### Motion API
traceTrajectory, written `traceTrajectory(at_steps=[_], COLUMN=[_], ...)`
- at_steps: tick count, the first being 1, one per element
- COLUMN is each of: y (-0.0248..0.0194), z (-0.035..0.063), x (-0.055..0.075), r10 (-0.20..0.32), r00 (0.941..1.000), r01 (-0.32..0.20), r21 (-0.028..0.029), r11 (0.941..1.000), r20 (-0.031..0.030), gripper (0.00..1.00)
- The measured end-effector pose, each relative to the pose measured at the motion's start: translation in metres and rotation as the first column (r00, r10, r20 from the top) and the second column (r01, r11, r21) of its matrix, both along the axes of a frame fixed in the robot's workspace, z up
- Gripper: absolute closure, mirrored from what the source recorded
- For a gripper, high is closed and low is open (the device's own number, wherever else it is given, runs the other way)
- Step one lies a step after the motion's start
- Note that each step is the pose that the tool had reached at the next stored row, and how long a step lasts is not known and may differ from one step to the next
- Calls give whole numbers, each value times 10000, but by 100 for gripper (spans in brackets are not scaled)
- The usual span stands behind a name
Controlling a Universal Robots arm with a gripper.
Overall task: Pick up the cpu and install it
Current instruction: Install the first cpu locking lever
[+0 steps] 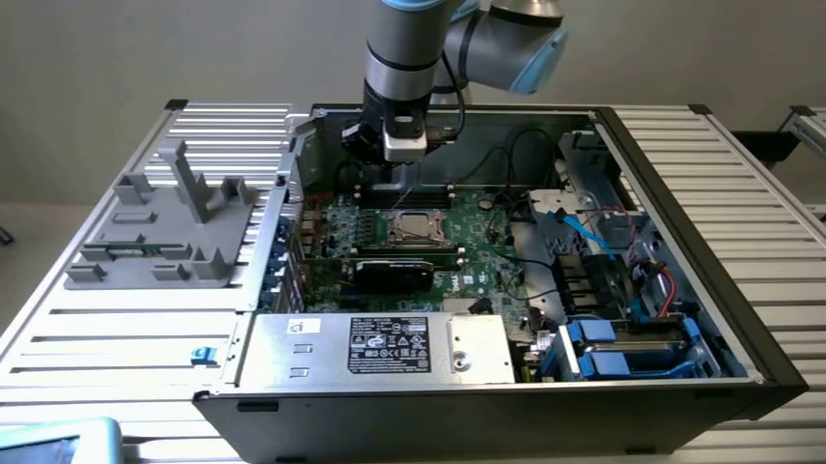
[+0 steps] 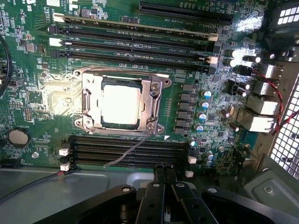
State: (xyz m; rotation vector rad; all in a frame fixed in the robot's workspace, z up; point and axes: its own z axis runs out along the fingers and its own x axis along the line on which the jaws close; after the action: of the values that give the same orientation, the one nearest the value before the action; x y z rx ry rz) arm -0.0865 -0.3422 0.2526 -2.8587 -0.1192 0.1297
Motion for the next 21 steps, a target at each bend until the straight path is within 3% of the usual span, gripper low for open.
traceTrajectory(at_steps=[8, 12, 21], y=[0, 0, 0], z=[0, -3, -81], x=[0, 0, -5], r10=[-24, -572, -1658], r00=[10000, 9984, 9862], r01=[24, 572, 1658], r21=[1, 0, -1], r11=[10000, 9984, 9862], r20=[1, 0, 6], gripper=[88, 88, 88])
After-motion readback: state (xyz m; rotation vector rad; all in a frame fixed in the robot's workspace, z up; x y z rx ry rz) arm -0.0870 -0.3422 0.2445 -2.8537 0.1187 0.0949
